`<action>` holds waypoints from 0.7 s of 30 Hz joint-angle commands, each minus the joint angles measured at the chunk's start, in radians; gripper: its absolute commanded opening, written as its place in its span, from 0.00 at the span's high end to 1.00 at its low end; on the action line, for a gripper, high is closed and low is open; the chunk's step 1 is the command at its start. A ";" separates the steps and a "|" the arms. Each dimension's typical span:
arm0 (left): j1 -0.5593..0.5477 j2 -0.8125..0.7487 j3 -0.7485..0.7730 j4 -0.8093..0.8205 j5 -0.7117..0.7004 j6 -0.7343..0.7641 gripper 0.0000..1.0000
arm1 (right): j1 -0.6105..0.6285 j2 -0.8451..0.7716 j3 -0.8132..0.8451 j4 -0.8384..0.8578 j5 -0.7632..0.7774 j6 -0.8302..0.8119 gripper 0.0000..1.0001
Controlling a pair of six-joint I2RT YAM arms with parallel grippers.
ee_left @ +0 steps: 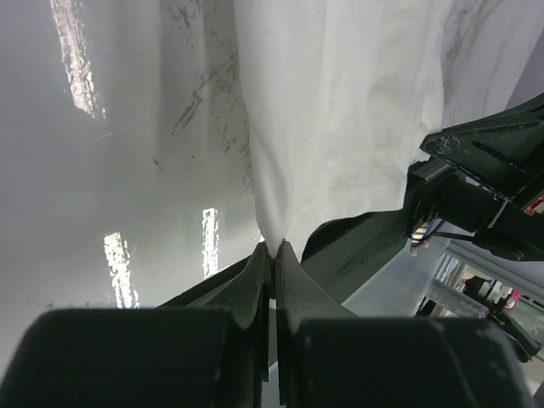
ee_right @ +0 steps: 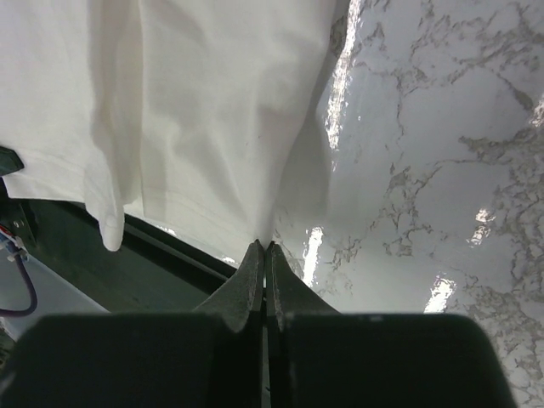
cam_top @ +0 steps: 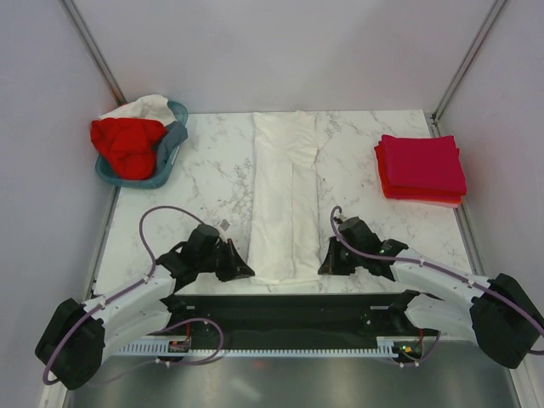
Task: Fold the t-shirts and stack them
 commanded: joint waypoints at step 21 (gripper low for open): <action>0.063 0.148 0.103 0.132 0.128 -0.035 0.98 | -0.003 0.044 0.201 -0.092 0.111 -0.119 1.00</action>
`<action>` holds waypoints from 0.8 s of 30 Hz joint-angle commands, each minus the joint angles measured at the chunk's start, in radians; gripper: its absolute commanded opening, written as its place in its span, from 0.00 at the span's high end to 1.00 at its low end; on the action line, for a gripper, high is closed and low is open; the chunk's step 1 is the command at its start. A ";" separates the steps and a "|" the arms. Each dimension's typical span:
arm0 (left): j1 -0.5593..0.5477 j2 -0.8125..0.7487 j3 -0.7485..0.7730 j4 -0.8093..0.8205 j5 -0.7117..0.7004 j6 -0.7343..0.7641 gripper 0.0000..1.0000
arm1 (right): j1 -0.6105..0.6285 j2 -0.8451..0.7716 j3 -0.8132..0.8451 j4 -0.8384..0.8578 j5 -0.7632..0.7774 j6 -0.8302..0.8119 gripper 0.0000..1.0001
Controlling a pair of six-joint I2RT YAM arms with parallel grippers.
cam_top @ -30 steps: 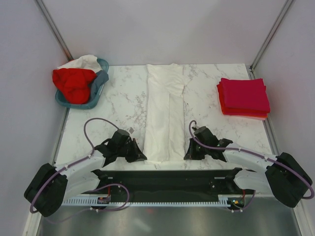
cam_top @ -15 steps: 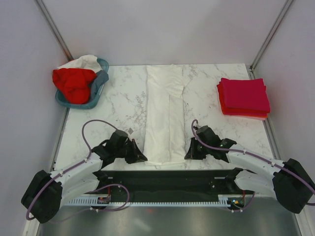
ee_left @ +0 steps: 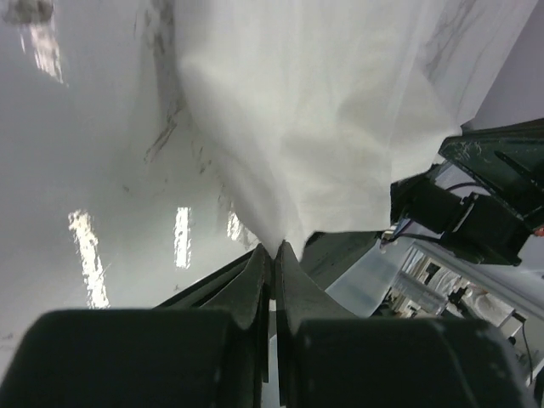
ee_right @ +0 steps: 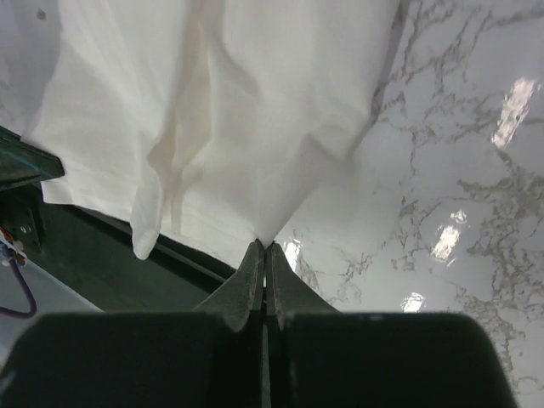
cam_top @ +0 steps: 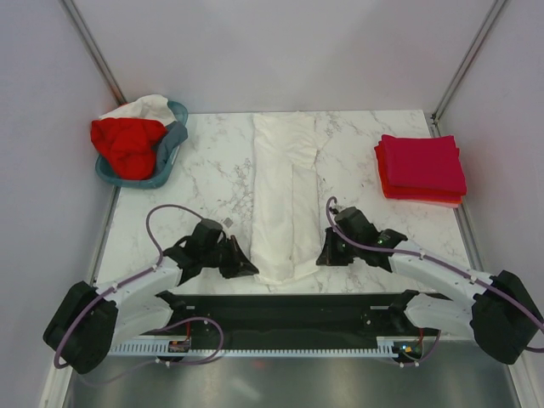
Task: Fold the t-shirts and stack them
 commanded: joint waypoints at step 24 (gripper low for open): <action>0.351 0.877 0.957 0.022 0.125 0.150 0.98 | -0.369 0.755 0.819 0.023 0.023 -0.158 1.00</action>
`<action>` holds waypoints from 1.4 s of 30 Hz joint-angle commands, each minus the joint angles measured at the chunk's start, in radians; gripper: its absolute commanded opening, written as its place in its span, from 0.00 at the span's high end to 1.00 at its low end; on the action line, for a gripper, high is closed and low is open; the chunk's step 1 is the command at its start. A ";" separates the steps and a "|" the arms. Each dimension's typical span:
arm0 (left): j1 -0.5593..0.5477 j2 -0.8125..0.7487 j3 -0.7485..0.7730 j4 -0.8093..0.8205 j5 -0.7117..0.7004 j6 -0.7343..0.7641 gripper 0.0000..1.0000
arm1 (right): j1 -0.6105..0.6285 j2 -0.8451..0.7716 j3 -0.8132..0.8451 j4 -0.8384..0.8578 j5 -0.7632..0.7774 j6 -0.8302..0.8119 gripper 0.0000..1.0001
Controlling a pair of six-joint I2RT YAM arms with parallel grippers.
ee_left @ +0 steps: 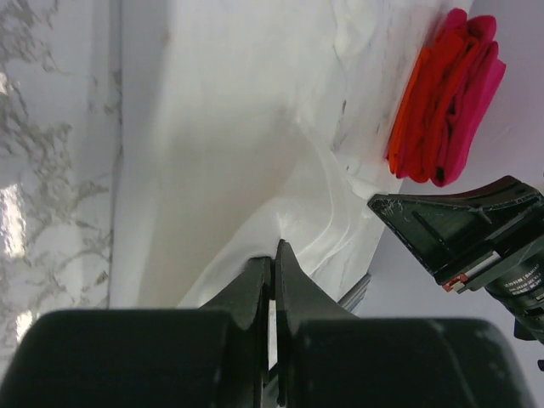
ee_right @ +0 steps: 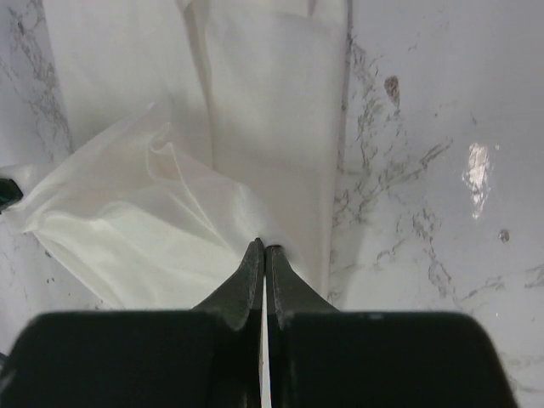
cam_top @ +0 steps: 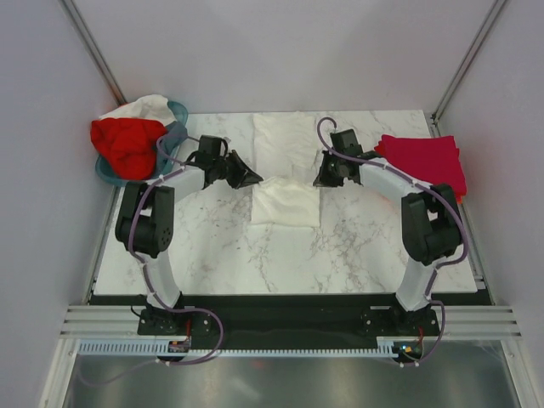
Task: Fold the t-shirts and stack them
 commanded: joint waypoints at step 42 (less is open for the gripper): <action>0.069 0.099 0.259 -0.185 -0.157 0.211 0.08 | -0.114 0.091 0.050 0.184 -0.069 0.045 0.37</action>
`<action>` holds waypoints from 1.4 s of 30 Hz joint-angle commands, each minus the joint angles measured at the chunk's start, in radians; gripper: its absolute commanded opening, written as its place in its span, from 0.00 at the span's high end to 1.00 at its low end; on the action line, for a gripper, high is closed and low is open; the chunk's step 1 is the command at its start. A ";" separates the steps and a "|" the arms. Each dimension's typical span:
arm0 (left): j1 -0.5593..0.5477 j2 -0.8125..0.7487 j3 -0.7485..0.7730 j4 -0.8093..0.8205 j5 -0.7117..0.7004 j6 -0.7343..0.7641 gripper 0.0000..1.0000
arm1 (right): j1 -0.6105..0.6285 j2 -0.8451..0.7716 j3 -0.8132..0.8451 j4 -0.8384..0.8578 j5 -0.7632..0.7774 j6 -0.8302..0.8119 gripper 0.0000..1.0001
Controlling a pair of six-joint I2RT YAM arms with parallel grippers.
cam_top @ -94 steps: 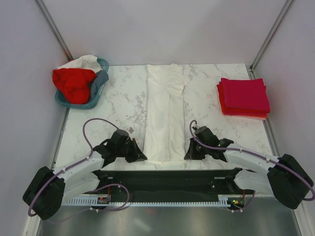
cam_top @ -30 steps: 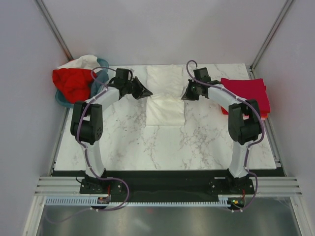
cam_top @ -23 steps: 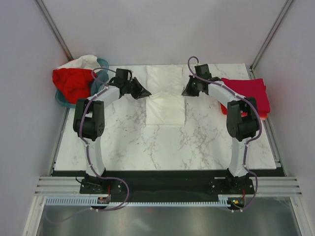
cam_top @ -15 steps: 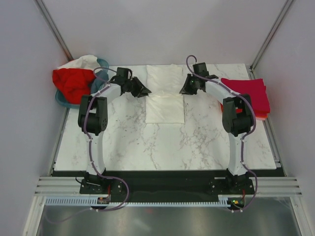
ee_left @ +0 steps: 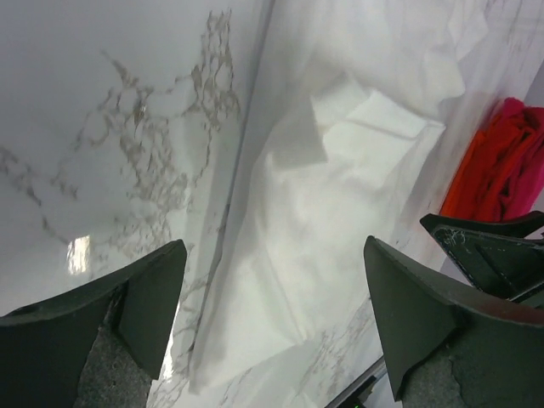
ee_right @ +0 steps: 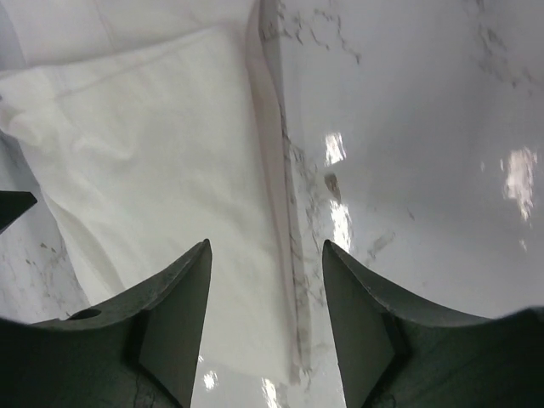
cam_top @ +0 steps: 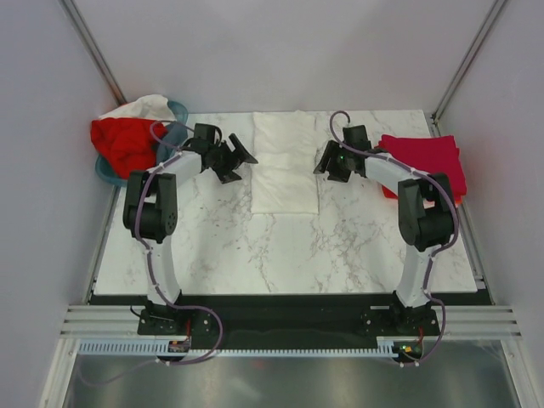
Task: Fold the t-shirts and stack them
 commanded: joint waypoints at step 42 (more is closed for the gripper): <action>-0.131 -0.296 -0.573 0.189 -0.046 0.162 0.59 | 0.174 -0.227 -0.436 0.106 0.079 -0.120 0.83</action>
